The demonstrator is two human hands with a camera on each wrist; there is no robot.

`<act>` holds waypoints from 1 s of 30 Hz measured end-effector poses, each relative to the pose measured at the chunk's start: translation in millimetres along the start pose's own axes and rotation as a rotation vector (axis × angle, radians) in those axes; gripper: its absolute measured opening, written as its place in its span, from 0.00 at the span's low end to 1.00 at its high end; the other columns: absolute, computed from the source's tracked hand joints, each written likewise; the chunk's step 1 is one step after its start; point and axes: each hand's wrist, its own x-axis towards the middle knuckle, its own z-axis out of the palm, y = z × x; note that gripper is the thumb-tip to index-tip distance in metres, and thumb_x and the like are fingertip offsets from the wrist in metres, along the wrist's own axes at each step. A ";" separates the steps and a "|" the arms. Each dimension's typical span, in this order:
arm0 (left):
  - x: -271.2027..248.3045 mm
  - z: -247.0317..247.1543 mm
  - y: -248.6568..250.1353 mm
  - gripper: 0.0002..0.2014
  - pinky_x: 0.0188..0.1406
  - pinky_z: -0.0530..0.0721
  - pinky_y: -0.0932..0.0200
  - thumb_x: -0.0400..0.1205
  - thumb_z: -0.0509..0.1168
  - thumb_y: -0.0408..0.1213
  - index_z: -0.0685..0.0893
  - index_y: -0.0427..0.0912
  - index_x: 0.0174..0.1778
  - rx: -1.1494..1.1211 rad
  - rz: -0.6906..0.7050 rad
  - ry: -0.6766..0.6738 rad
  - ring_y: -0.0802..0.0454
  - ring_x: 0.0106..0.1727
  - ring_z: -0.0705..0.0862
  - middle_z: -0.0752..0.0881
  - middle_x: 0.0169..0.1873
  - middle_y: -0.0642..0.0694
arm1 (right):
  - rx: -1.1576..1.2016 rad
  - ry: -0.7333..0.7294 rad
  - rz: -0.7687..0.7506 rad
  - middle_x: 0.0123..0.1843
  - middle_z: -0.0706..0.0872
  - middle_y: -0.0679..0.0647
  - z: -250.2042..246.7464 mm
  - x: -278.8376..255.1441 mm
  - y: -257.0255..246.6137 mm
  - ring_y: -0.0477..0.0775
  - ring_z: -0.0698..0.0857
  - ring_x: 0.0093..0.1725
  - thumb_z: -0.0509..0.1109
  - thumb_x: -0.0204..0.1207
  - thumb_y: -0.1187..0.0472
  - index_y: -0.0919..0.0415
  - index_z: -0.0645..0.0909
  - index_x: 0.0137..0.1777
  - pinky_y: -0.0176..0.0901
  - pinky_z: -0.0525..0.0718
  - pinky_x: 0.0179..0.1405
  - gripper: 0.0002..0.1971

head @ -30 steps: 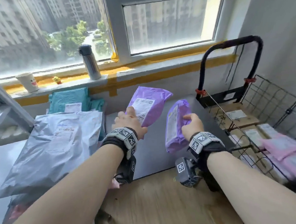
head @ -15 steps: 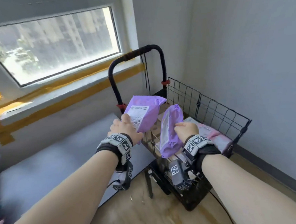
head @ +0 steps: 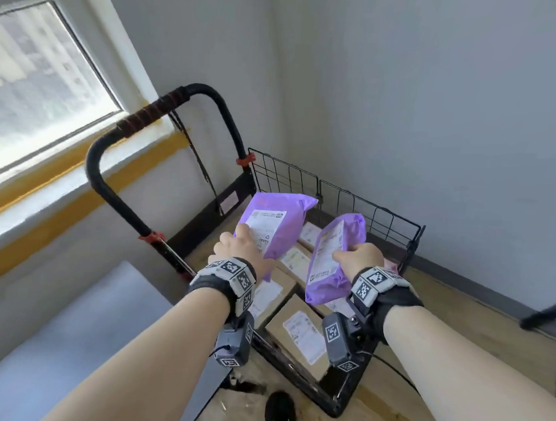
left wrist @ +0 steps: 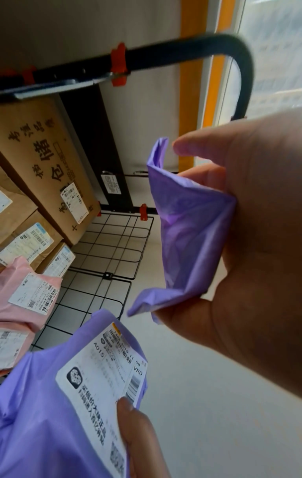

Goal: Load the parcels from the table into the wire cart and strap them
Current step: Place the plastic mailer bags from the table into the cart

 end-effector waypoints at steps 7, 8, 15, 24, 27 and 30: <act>109.8 34.2 19.4 0.39 0.67 0.75 0.44 0.71 0.71 0.54 0.61 0.45 0.74 0.127 0.082 -0.136 0.39 0.66 0.73 0.70 0.65 0.39 | -0.064 0.017 0.175 0.40 0.81 0.64 32.5 82.6 3.3 0.59 0.76 0.38 0.68 0.75 0.63 0.72 0.81 0.48 0.39 0.63 0.22 0.10; 125.4 40.9 20.4 0.38 0.67 0.75 0.44 0.72 0.70 0.55 0.61 0.45 0.74 0.148 0.095 -0.160 0.39 0.67 0.73 0.70 0.65 0.39 | -0.075 0.022 0.204 0.39 0.80 0.63 39.1 92.3 4.7 0.59 0.76 0.37 0.68 0.75 0.64 0.70 0.81 0.47 0.38 0.62 0.21 0.08; 209.4 101.3 29.8 0.40 0.68 0.72 0.44 0.73 0.69 0.57 0.60 0.43 0.75 0.305 0.179 -0.292 0.38 0.70 0.70 0.68 0.68 0.38 | 0.062 0.132 0.334 0.37 0.84 0.68 87.5 153.3 31.8 0.57 0.78 0.36 0.69 0.71 0.71 0.75 0.86 0.46 0.37 0.67 0.25 0.08; 265.8 200.9 57.4 0.48 0.70 0.69 0.44 0.70 0.69 0.64 0.56 0.43 0.78 0.281 0.188 -0.289 0.38 0.71 0.68 0.66 0.68 0.38 | 0.279 0.245 0.360 0.50 0.87 0.63 127.0 214.7 75.8 0.59 0.84 0.46 0.72 0.71 0.72 0.68 0.81 0.53 0.44 0.80 0.50 0.11; 281.9 230.7 63.6 0.48 0.75 0.60 0.33 0.72 0.65 0.65 0.48 0.54 0.82 0.304 0.223 -0.429 0.37 0.79 0.55 0.53 0.79 0.41 | 0.293 0.275 0.352 0.45 0.81 0.54 130.5 223.8 91.5 0.51 0.79 0.45 0.72 0.71 0.72 0.68 0.79 0.57 0.34 0.71 0.43 0.15; 290.1 255.0 60.0 0.33 0.80 0.57 0.40 0.81 0.60 0.55 0.56 0.59 0.81 0.354 0.351 -0.619 0.36 0.81 0.54 0.50 0.82 0.43 | 0.302 0.317 0.327 0.41 0.77 0.47 132.5 230.1 100.5 0.49 0.78 0.46 0.72 0.71 0.74 0.68 0.78 0.58 0.30 0.70 0.42 0.16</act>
